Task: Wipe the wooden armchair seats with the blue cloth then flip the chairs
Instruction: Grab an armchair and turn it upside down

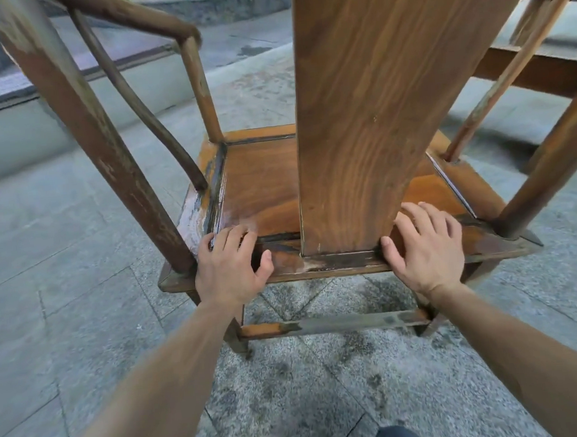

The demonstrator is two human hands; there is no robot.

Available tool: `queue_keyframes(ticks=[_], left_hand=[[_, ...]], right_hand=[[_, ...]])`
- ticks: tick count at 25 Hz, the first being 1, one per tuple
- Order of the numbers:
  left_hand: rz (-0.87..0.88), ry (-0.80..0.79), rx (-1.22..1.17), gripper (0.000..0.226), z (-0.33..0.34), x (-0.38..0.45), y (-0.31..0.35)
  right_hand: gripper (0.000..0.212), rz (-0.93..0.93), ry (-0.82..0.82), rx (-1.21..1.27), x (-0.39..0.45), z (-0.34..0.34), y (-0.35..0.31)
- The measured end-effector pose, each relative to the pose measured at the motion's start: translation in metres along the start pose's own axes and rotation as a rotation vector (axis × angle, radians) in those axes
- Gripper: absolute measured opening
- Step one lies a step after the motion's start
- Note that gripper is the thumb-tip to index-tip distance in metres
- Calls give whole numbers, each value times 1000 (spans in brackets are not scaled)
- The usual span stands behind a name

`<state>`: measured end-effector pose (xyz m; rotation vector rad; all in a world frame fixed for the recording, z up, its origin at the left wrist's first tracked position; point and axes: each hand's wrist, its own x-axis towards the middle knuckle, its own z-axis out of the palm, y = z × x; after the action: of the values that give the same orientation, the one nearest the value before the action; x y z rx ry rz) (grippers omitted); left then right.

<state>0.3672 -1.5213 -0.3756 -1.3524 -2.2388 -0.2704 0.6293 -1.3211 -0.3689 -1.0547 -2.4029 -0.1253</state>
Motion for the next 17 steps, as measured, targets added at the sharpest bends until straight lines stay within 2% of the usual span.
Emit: queue_keyframes(ticks=[8,11,17], left_hand=[[91,124,-16,47,10,4,-5],[119,144,-26,45,22,17,-18],[251,148,-142,40,57,78,-48]], right_hand=[[45,-28,123,-27,2,14,8],[45,19,95,-21,8,17,-3],[61,169,-12,-59,39,31,-24]])
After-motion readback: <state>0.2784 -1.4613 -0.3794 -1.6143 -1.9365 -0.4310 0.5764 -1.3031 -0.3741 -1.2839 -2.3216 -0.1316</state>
